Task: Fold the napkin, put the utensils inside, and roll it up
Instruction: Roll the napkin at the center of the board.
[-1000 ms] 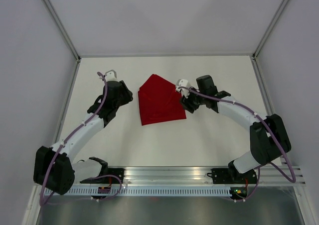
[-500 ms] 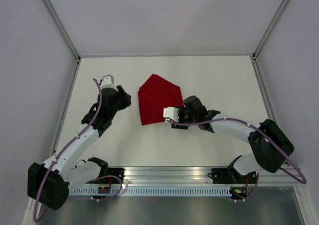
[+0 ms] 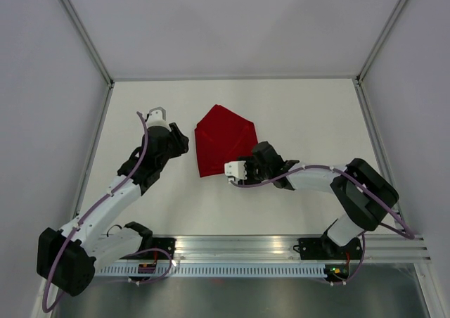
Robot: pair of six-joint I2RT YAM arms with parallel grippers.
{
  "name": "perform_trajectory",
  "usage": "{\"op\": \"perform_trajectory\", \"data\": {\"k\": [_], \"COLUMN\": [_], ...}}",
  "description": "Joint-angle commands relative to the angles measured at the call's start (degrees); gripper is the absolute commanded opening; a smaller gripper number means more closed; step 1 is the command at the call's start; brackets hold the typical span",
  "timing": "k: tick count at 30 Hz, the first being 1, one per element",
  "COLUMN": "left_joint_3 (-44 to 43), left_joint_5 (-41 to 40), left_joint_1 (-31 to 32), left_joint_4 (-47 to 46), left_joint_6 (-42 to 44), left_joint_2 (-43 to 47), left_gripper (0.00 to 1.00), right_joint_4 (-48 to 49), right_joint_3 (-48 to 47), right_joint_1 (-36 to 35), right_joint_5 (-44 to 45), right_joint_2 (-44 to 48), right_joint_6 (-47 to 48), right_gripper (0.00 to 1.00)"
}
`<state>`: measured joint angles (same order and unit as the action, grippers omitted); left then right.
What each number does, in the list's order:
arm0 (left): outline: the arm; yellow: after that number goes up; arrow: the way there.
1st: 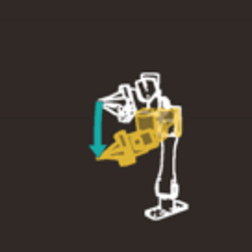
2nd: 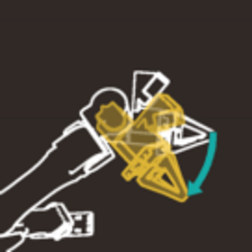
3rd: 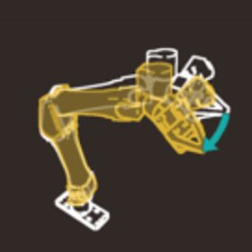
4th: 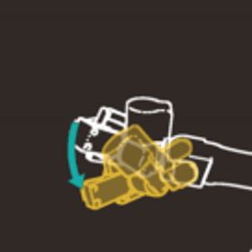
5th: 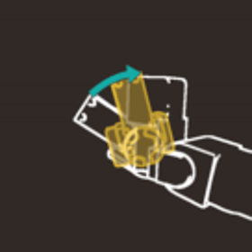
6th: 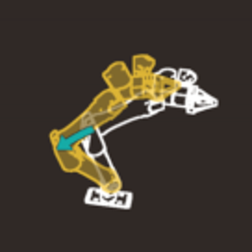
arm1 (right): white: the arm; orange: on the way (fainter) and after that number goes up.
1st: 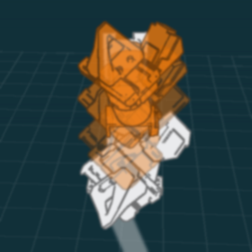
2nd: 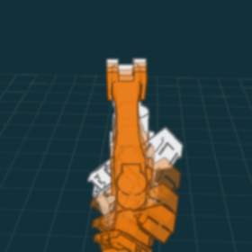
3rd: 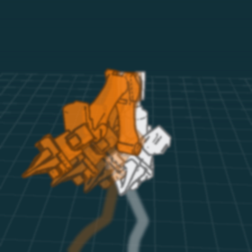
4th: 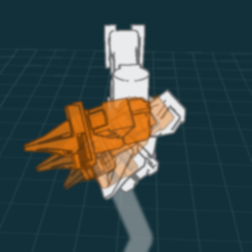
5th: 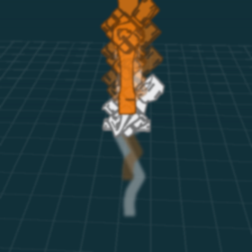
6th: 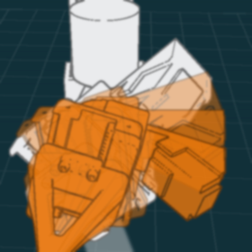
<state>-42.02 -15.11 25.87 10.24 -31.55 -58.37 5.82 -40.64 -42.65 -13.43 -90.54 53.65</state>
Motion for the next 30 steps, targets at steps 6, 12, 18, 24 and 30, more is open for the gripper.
{"op": "perform_trajectory", "data": {"k": [6,12,18,24,30], "left_joint_3": [0.5,2.3,5.2,6.0,6.1], "left_joint_5": [-2.0,-2.0,-2.1,-1.1,0.0], "left_joint_1": [1.4,2.3,3.4,3.6,3.6], "left_joint_4": [-0.3,-0.5,-2.1,-3.2,-2.9], "left_joint_6": [1.6,1.8,0.9,1.1,2.4], "left_joint_2": [0.0,0.3,1.1,1.7,3.0], "left_gripper": [0.5,0.5,0.5,0.5,0.5], "right_joint_4": [3.1,2.6,2.5,0.1,-3.5], "right_joint_3": [-5.1,-6.6,-6.6,-9.3,-11.7], "right_joint_1": [-0.6,-0.5,-0.6,-0.5,-0.7], "right_joint_5": [-1.1,-1.8,-2.2,-2.7,-3.4], "right_joint_2": [-4.9,-7.6,-9.3,-11.4,-12.6], "right_joint_6": [3.0,3.1,3.5,3.9,3.7], "right_gripper": [0.6,0.56,0.55,0.51,0.47]}}
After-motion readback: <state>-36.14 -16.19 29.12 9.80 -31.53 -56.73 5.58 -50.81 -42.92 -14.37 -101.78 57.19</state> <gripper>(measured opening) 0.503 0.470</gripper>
